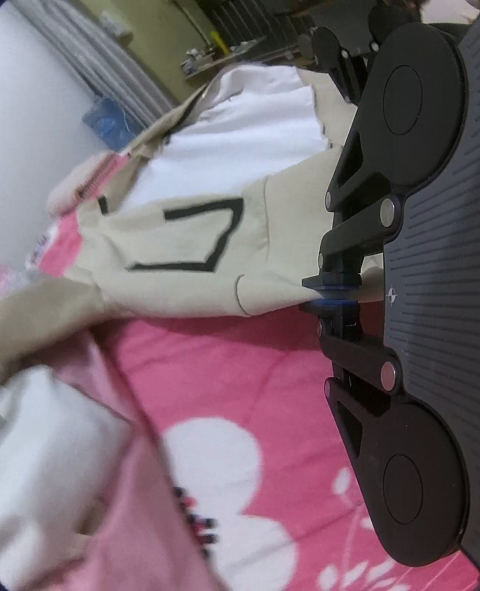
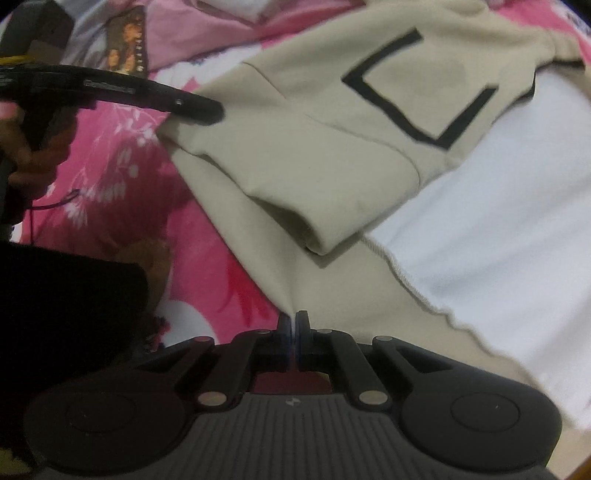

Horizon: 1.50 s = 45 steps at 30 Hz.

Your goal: Fold clothes

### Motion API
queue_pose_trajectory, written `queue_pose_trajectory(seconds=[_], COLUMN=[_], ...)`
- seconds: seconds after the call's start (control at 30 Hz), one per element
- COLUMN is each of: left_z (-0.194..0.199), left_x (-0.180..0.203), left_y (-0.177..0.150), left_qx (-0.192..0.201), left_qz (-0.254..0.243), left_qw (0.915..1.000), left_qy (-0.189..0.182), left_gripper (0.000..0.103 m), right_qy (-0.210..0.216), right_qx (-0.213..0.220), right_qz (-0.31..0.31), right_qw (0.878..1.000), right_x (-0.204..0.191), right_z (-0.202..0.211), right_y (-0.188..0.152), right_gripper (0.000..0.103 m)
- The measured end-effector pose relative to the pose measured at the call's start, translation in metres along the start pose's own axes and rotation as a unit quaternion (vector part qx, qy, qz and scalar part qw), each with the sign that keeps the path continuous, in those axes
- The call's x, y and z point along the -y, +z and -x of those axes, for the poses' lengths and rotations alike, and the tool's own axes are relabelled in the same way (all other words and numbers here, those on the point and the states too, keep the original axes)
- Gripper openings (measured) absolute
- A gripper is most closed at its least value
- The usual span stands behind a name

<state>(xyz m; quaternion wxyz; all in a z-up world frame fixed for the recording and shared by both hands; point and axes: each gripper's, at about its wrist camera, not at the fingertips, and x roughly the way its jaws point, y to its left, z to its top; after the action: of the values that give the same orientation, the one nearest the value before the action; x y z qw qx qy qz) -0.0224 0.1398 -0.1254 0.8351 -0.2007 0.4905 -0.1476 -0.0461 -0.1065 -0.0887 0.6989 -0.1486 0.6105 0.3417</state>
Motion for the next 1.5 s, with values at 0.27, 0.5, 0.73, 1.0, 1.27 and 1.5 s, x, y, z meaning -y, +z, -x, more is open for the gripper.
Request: queue_pose_trajectory(seconds=[0.27, 0.5, 0.73, 1.0, 1.27, 1.5], left_z=[-0.008, 0.011, 0.004, -0.04, -0.045, -0.049], left_x=[-0.019, 0.019, 0.078, 0.105, 0.029, -0.02], left_y=[-0.006, -0.009, -0.024, -0.03, 0.007, 0.005], left_qx=[-0.016, 0.067, 0.079, 0.042, 0.017, -0.005], left_qz=[0.001, -0.131, -0.293, -0.324, -0.05, 0.15], left_qw=[0.9995, 0.9868, 0.953, 0.9447, 0.9957, 0.9758], left_qy=[0.026, 0.068, 0.004, -0.021, -0.076, -0.159], left_gripper=[0.033, 0.033, 0.055, 0.056, 0.029, 0.028], right_qy=[0.047, 0.151, 0.231, 0.293, 0.338, 0.327], right_qx=[0.062, 0.175, 0.172, 0.231, 0.294, 0.276], right_qz=[-0.122, -0.338, -0.467, -0.443, -0.512, -0.545], right_qw=[0.989, 0.912, 0.836, 0.815, 0.733, 0.722], right_x=[0.035, 0.093, 0.123, 0.114, 0.127, 0.125], right_z=[0.029, 0.042, -0.015, -0.017, -0.03, -0.052], right_y=[-0.02, -0.049, -0.042, -0.017, -0.041, -0.043], right_gripper=[0.029, 0.034, 0.034, 0.034, 0.034, 0.034])
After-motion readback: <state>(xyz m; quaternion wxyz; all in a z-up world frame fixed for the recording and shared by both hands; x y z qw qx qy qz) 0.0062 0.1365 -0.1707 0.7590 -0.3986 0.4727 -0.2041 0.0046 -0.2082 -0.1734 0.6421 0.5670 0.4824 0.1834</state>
